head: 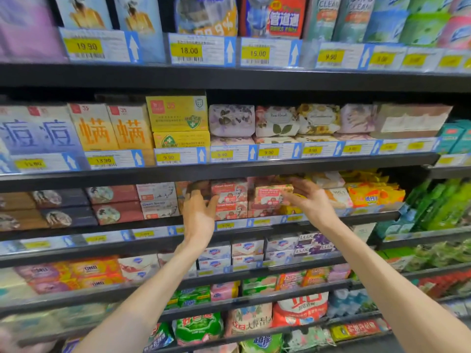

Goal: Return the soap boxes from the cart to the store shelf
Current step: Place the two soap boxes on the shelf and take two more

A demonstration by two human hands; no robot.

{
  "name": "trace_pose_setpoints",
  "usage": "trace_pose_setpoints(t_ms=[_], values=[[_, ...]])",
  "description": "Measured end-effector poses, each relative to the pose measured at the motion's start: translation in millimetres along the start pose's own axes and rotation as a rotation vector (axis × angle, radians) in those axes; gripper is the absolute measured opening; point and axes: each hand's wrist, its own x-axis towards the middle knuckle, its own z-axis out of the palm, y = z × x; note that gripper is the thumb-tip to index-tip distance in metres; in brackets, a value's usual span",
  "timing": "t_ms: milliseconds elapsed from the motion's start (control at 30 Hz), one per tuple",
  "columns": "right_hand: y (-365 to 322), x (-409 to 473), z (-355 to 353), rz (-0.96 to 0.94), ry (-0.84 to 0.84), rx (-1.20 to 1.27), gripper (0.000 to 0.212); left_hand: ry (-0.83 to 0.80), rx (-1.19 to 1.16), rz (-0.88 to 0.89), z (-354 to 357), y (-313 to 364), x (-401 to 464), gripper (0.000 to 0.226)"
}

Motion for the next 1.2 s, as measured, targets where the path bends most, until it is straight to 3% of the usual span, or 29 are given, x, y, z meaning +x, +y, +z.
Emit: trace_pose_setpoints(t_ms=[200,600,967,1200], values=[[2,14,10,0.030,0.004,-0.023,0.052,0.020,-0.020,0.021,5,-5,-8,0.026],[3,29,33,0.187,0.126,-0.153,0.037,0.019,-0.044,-0.013,9,-6,-4,0.028],[0,26,34,0.182,0.146,-0.116,0.032,0.027,-0.033,-0.009,12,-9,-2,0.028],[4,2,20,-0.053,0.097,-0.192,0.033,0.025,0.141,0.083,-9,-2,-23,0.047]])
